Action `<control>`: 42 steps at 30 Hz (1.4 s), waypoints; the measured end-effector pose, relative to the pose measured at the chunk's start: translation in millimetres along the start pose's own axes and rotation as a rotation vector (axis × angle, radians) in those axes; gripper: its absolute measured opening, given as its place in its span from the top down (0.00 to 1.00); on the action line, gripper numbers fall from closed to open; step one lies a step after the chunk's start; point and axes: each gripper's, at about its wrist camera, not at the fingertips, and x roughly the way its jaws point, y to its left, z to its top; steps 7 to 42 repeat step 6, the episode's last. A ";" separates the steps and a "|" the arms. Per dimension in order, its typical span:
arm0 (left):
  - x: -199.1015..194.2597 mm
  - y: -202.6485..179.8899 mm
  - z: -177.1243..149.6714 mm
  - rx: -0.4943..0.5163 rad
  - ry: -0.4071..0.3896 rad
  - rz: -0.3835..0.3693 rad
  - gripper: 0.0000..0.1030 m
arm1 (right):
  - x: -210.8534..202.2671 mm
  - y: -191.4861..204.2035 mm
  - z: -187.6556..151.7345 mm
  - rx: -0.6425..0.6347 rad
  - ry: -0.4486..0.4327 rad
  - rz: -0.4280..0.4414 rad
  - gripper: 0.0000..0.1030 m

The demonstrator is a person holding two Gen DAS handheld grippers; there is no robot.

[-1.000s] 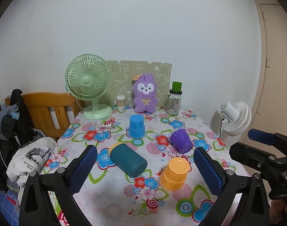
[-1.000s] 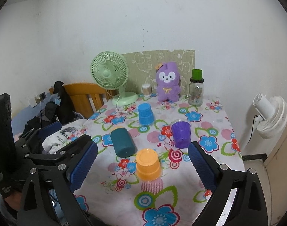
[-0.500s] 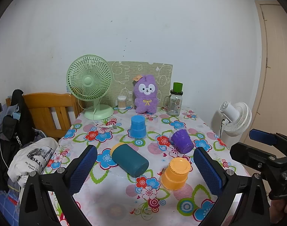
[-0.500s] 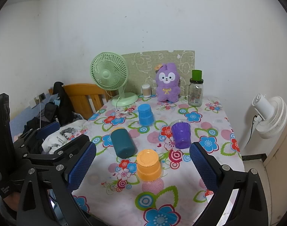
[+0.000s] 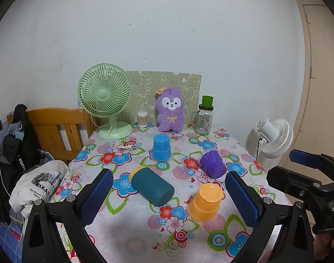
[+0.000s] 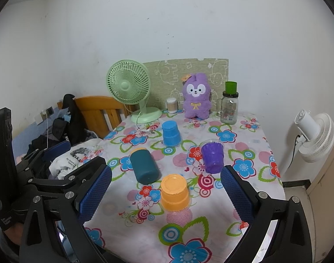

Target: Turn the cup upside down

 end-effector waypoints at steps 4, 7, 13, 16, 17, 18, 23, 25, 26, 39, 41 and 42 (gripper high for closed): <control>-0.7 1.7 0.0 0.006 -0.003 -0.002 0.00 | 1.7 1.1 0.0 -0.002 0.001 0.001 0.03; -0.6 2.3 0.0 0.010 -0.004 0.001 0.00 | 1.5 1.2 0.1 0.000 0.000 0.001 0.03; -0.6 2.3 0.0 0.010 -0.004 0.001 0.00 | 1.5 1.2 0.1 0.000 0.000 0.001 0.03; -0.6 2.3 0.0 0.010 -0.004 0.001 0.00 | 1.5 1.2 0.1 0.000 0.000 0.001 0.03; -0.6 2.3 0.0 0.010 -0.004 0.001 0.00 | 1.5 1.2 0.1 0.000 0.000 0.001 0.03; -0.6 2.3 0.0 0.010 -0.004 0.001 0.00 | 1.5 1.2 0.1 0.000 0.000 0.001 0.03; -0.6 2.3 0.0 0.010 -0.004 0.001 0.00 | 1.5 1.2 0.1 0.000 0.000 0.001 0.03; -0.6 2.3 0.0 0.010 -0.004 0.001 0.00 | 1.5 1.2 0.1 0.000 0.000 0.001 0.03; -0.6 2.3 0.0 0.010 -0.004 0.001 0.00 | 1.5 1.2 0.1 0.000 0.000 0.001 0.03; -0.6 2.3 0.0 0.010 -0.004 0.001 0.00 | 1.5 1.2 0.1 0.000 0.000 0.001 0.03; -0.6 2.3 0.0 0.010 -0.004 0.001 0.00 | 1.5 1.2 0.1 0.000 0.000 0.001 0.03; -0.6 2.3 0.0 0.010 -0.004 0.001 0.00 | 1.5 1.2 0.1 0.000 0.000 0.001 0.03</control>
